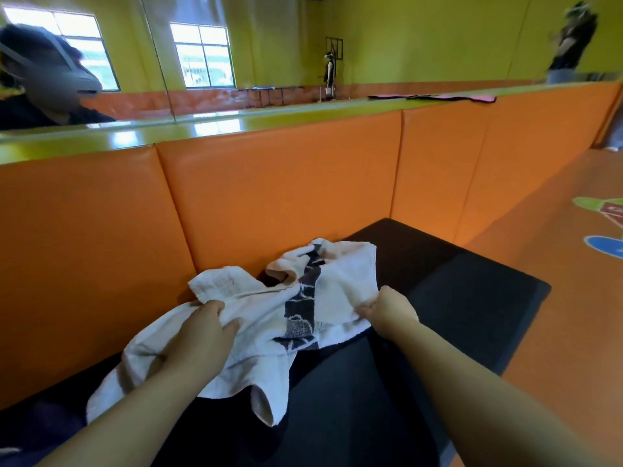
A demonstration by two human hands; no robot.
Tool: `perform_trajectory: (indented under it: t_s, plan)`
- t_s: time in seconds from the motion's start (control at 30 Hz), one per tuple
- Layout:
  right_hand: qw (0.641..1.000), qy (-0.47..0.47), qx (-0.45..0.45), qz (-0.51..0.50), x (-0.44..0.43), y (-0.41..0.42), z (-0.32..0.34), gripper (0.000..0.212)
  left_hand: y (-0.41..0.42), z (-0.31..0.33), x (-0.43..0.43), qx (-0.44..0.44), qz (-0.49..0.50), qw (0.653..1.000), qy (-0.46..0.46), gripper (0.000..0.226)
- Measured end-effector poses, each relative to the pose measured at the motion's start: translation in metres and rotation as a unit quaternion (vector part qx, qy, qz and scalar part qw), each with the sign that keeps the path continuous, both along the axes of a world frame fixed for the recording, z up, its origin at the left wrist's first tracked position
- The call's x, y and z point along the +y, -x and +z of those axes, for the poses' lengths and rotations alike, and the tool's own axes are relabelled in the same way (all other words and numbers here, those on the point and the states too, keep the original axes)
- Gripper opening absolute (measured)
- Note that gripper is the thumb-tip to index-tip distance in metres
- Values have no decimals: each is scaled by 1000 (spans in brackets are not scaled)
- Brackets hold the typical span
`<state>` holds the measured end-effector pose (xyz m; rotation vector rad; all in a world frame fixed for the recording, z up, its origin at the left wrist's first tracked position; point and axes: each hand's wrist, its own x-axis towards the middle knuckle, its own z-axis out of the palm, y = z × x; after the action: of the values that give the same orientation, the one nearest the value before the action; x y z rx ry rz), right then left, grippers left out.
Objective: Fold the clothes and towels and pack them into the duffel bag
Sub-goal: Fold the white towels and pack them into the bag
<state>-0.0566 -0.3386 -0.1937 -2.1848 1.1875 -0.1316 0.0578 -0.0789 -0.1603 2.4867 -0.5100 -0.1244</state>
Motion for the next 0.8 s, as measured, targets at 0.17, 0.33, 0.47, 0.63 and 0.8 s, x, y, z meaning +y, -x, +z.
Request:
perform_trajectory:
  t_s: [0.17,0.33,0.47,0.63,0.8]
  plan:
    - [996,-39,-76,36,9,26,23,25,9,19,13,16,-47,997,67,42]
    - [987,-22,-155,36,18,61,61,17,25,42,26,60,-103,988,93,40]
    - [976,6,-215,38,22,91,96,14,44,69,35,78,-88,981,154,37]
    - [960,19,-280,3,28,121,137,15,67,107,49,123,-7,956,268,26]
    - [960,-3,-282,5,45,151,160,6,88,120,72,228,15,927,298,21]
